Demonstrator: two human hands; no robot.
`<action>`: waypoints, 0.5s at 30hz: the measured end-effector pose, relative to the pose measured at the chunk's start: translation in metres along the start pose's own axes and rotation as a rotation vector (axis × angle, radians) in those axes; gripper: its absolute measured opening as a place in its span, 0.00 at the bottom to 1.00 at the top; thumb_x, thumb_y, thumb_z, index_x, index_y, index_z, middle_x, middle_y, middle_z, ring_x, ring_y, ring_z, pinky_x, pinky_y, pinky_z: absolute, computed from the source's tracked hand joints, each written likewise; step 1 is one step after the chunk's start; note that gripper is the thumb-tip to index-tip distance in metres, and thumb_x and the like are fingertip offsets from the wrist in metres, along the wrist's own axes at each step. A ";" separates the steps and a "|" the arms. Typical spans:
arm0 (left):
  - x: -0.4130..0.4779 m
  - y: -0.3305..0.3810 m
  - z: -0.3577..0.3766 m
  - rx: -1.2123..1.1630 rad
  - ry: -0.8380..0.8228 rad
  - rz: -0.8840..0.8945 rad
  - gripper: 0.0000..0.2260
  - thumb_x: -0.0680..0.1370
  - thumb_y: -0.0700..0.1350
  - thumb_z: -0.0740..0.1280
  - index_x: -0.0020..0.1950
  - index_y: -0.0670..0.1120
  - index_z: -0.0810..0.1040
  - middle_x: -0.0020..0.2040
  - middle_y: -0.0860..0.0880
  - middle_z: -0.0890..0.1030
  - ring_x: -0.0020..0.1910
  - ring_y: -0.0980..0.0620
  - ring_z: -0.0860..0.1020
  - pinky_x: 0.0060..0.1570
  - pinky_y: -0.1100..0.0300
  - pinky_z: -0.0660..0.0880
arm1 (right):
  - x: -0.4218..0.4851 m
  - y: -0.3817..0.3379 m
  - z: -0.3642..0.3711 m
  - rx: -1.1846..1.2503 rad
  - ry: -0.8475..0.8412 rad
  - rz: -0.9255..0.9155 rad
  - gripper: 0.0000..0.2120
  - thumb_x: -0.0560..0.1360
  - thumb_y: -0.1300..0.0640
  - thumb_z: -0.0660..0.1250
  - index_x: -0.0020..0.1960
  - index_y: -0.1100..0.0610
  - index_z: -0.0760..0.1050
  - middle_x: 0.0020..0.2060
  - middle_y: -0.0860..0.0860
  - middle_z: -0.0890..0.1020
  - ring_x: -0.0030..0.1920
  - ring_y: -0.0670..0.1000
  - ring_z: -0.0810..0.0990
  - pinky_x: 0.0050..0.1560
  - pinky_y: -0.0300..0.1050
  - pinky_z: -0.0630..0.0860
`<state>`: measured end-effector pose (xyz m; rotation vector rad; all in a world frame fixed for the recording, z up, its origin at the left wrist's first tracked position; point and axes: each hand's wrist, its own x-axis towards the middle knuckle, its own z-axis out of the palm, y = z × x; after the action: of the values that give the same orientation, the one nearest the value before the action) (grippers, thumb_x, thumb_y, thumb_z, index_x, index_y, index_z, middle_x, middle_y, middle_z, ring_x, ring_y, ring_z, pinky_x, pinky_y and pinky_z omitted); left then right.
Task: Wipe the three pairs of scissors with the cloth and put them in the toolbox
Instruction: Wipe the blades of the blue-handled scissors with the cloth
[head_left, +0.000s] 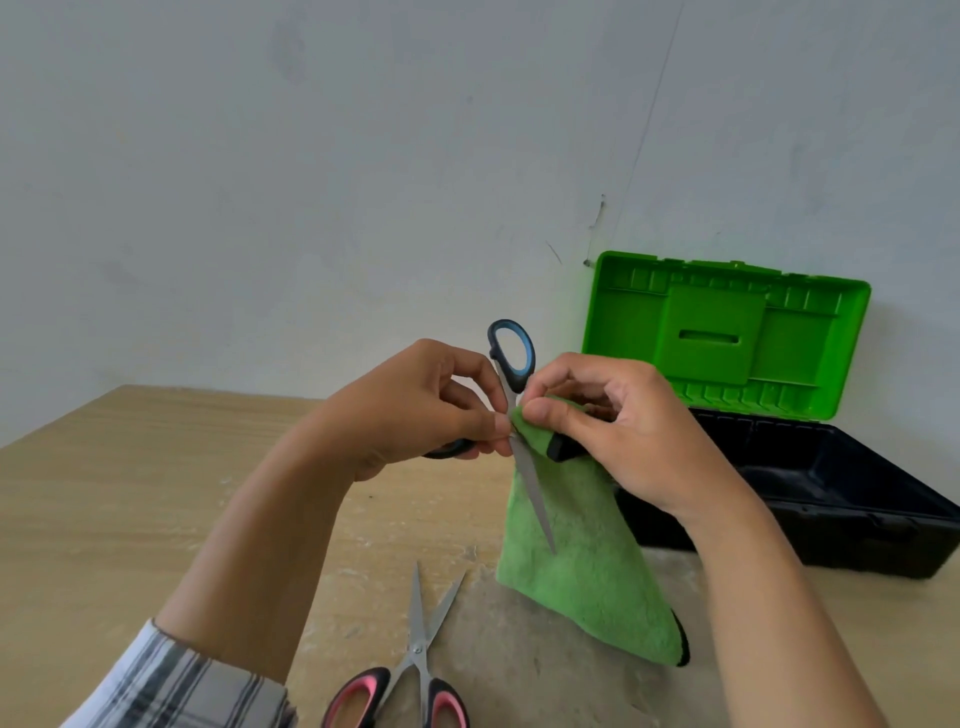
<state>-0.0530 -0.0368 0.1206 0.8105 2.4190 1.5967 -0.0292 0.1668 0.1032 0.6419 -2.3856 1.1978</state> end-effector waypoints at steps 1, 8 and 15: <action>0.000 0.000 0.000 0.004 -0.001 0.003 0.03 0.75 0.37 0.72 0.45 0.38 0.80 0.35 0.43 0.85 0.30 0.51 0.77 0.30 0.66 0.73 | 0.001 -0.001 0.002 -0.006 0.003 -0.004 0.02 0.75 0.53 0.74 0.43 0.49 0.83 0.39 0.46 0.86 0.44 0.46 0.85 0.50 0.46 0.79; 0.001 -0.004 -0.001 0.056 0.044 0.048 0.03 0.73 0.32 0.70 0.46 0.39 0.79 0.32 0.46 0.83 0.30 0.53 0.76 0.32 0.64 0.72 | 0.001 -0.007 0.019 -0.086 0.146 -0.003 0.06 0.72 0.53 0.77 0.41 0.52 0.80 0.37 0.45 0.87 0.40 0.42 0.84 0.41 0.35 0.76; 0.002 -0.006 0.001 0.011 0.030 0.057 0.06 0.74 0.32 0.70 0.47 0.41 0.79 0.33 0.43 0.81 0.34 0.48 0.73 0.35 0.59 0.70 | 0.002 -0.003 0.019 -0.103 0.165 0.026 0.08 0.73 0.55 0.76 0.40 0.53 0.77 0.34 0.46 0.85 0.35 0.45 0.82 0.38 0.41 0.77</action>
<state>-0.0568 -0.0367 0.1150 0.8716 2.4490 1.6283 -0.0320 0.1493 0.0955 0.4619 -2.3056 1.0856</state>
